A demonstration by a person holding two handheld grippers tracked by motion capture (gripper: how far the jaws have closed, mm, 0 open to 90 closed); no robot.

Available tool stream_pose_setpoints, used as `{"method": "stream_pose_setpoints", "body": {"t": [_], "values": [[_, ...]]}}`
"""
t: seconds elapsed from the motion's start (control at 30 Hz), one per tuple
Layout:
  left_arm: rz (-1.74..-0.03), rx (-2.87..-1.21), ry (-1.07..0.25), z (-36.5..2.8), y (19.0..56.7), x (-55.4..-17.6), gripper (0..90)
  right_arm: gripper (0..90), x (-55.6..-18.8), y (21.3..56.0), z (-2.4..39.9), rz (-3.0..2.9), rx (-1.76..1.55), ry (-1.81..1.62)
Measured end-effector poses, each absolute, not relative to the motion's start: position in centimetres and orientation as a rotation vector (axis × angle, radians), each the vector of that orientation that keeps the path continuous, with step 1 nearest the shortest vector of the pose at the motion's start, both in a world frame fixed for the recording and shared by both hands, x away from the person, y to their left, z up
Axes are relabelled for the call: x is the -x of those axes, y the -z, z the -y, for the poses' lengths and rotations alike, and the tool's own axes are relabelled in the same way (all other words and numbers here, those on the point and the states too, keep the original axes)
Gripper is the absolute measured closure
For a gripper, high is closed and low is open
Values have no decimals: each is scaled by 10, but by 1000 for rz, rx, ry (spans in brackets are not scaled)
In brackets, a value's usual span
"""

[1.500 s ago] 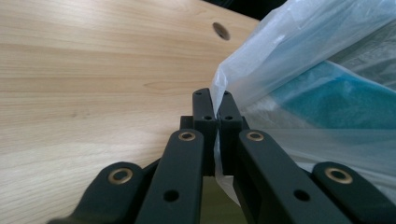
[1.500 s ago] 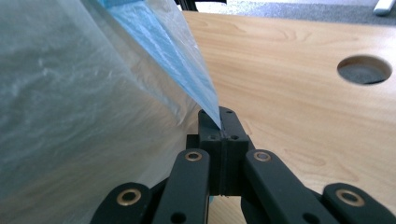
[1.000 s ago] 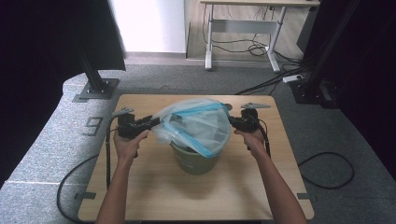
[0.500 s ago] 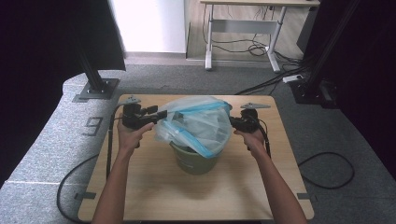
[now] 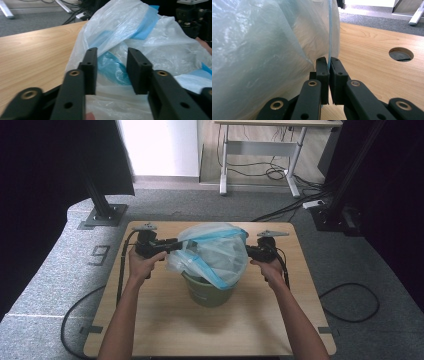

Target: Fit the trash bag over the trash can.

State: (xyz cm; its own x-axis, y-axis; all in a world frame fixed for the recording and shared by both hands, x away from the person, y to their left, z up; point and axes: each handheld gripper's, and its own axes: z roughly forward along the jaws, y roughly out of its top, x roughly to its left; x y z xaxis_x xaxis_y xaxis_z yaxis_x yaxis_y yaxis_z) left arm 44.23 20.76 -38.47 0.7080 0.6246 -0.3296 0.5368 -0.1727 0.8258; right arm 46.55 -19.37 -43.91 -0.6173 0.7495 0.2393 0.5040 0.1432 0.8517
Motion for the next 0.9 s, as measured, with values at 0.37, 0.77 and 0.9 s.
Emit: {"method": "stream_pose_setpoints", "body": {"t": [0.37,0.77,0.9], "values": [[-944,-1819,-147,-205,377,-446,856,851,-464,438,194,-2177,-1218,-1474],[-803,-1922,-297,-178,347,-438,467,849,-464,437,196,-2178,-1221,-1479],[-807,-1997,-298,-166,348,-448,367,848,-464,438,195,-2178,-1220,-1481]]}}
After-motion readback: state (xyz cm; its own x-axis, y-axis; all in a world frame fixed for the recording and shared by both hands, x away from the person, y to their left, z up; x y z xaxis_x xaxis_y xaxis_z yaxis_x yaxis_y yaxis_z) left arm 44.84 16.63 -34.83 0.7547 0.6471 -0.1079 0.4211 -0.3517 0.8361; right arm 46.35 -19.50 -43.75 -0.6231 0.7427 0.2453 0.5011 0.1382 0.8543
